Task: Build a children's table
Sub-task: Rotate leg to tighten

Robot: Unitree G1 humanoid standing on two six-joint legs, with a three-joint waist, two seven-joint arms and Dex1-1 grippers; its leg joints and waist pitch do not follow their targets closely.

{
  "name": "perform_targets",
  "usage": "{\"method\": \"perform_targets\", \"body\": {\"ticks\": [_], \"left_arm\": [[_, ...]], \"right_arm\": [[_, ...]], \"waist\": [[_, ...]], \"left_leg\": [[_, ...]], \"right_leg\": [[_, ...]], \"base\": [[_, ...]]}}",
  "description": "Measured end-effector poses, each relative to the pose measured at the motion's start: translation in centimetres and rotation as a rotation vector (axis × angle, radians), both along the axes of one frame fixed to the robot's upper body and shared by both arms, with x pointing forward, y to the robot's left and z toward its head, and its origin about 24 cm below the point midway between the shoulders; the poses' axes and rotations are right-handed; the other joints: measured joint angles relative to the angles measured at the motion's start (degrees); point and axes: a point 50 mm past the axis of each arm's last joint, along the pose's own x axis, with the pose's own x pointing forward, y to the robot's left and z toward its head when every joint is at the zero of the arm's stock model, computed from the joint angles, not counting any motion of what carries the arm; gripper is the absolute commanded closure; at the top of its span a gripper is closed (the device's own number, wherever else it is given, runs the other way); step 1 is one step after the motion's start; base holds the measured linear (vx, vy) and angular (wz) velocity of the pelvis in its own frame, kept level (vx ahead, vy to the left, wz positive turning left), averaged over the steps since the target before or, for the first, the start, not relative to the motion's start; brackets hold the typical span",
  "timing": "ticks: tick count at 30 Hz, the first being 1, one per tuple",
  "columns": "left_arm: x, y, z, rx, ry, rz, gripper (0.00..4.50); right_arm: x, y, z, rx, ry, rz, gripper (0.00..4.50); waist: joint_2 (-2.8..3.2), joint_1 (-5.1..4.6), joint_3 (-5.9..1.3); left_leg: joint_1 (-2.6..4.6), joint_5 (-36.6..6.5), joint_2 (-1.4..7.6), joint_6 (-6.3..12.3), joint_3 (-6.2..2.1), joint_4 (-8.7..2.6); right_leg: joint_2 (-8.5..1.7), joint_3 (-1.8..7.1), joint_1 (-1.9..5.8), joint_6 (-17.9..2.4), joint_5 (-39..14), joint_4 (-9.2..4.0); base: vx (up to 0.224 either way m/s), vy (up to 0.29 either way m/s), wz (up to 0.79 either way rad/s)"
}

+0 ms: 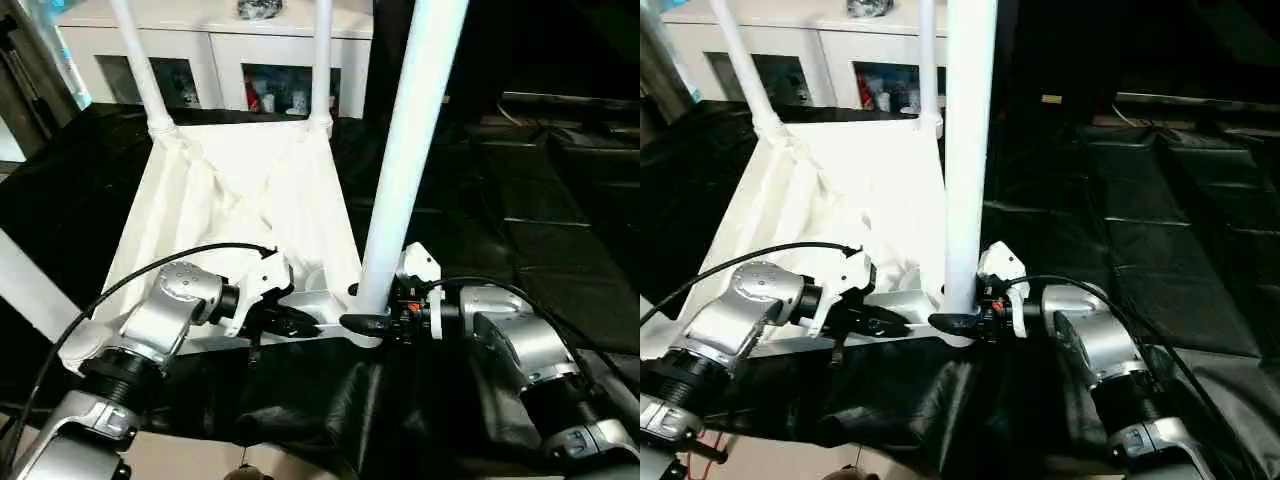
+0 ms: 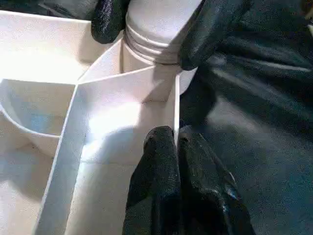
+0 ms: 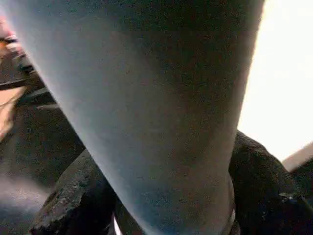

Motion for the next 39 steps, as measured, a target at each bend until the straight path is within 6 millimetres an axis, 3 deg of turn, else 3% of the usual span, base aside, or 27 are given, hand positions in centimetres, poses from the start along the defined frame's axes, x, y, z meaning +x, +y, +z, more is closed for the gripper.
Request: {"method": "perform_targets", "body": {"ticks": [4, 6, 9, 14, 16, 17, 20, 26, 32, 39], "left_arm": [[0.9, -0.5, -0.4, -0.006, -0.031, 0.103, 4.50], [1.9, -1.0, -0.3, 0.005, -0.066, 0.184, 4.50], [2.6, -2.3, -0.3, 0.001, -0.096, 0.256, 4.50], [3.4, -3.7, -0.3, 0.003, -0.126, 0.338, 4.50], [3.4, -3.8, -0.3, -0.001, -0.125, 0.337, 4.50], [3.3, -3.8, -0.3, -0.002, -0.122, 0.329, 4.50], [3.2, -3.8, -0.3, -0.004, -0.115, 0.311, 4.50], [2.6, -2.6, -0.3, -0.011, -0.106, 0.225, 4.50], [1.5, -1.6, -0.2, -0.021, -0.074, 0.094, 4.50], [0.8, -0.4, 0.1, -0.005, -0.033, -0.016, 4.50]], "right_arm": [[1.0, 0.5, -0.6, 0.010, -0.011, -0.189, 1.80], [2.5, 1.5, -0.6, 0.008, -0.028, -0.366, 1.81], [3.7, 2.0, -0.7, 0.017, -0.022, -0.544, 1.81], [4.9, 2.6, -0.6, -0.013, -0.051, -0.698, 1.81], [4.9, 2.6, -0.6, -0.004, -0.074, -0.691, 1.81], [4.8, 2.6, -0.6, 0.002, -0.080, -0.687, 1.11], [4.6, 2.3, -0.6, 0.022, -0.071, -0.639, 1.05], [3.3, 1.2, -0.5, 0.039, -0.053, -0.438, 0.46], [1.7, -0.2, 0.1, -0.012, -0.042, -0.172, 0.46], [0.4, -0.6, 0.3, -0.025, -0.020, 0.010, 0.46]], "waist": [[-0.01, -0.45, -0.02], [-0.01, -1.78, -0.01], [-0.01, -2.87, -0.01], [0.23, -3.07, -0.12], [0.27, -3.01, -0.14], [0.29, -2.98, -0.13], [0.30, -2.93, -0.13], [0.28, -2.78, -0.11], [0.26, -1.26, -0.08], [0.25, -0.45, -0.05]], "left_leg": [[0.14, 0.02, 0.00, -0.03, 0.00, 0.03], [0.17, 0.12, -0.01, -0.19, -0.02, 0.02], [0.17, 0.12, -0.02, -0.20, -0.03, 0.08], [0.14, 0.12, -0.03, -0.19, -0.04, -0.03], [0.08, 0.12, -0.04, -0.19, -0.04, -0.13], [0.07, 0.12, -0.04, -0.18, -0.04, -0.17], [0.04, 0.11, -0.03, -0.18, -0.04, -0.22], [0.02, 0.10, -0.02, -0.15, -0.04, -0.19], [-0.03, 0.09, 0.00, -0.12, -0.03, -0.16], [-0.03, 0.12, 0.03, -0.10, -0.02, -0.11]], "right_leg": [[0.00, 0.01, 0.07, 0.01, 0.01, 0.07], [0.00, 0.01, 0.02, 0.19, -0.05, 0.05], [0.00, 0.01, 0.03, 0.19, -0.04, 0.01], [0.00, 0.00, 0.02, 0.08, 0.04, 0.02], [0.00, 0.00, 0.01, -0.03, 0.10, 0.00], [0.00, -0.01, 0.00, -0.02, 0.10, 0.00], [0.00, -0.04, 0.00, -0.01, 0.08, -0.03], [0.00, -0.07, -0.05, -0.01, 0.09, -0.07], [0.00, -0.08, -0.05, -0.01, 0.08, -0.09], [0.00, -0.08, -0.05, -0.01, 0.09, -0.04]], "base": [[0.000, 0.000, 0.00], [0.000, 0.000, 0.00], [0.000, 0.000, 0.00], [0.000, 0.000, 0.00], [0.000, 0.000, 0.00], [0.000, 0.000, 0.00], [0.000, 0.000, 0.00], [0.000, 0.000, 0.00], [0.000, 0.000, 0.00], [0.000, 0.000, 0.00]]}}
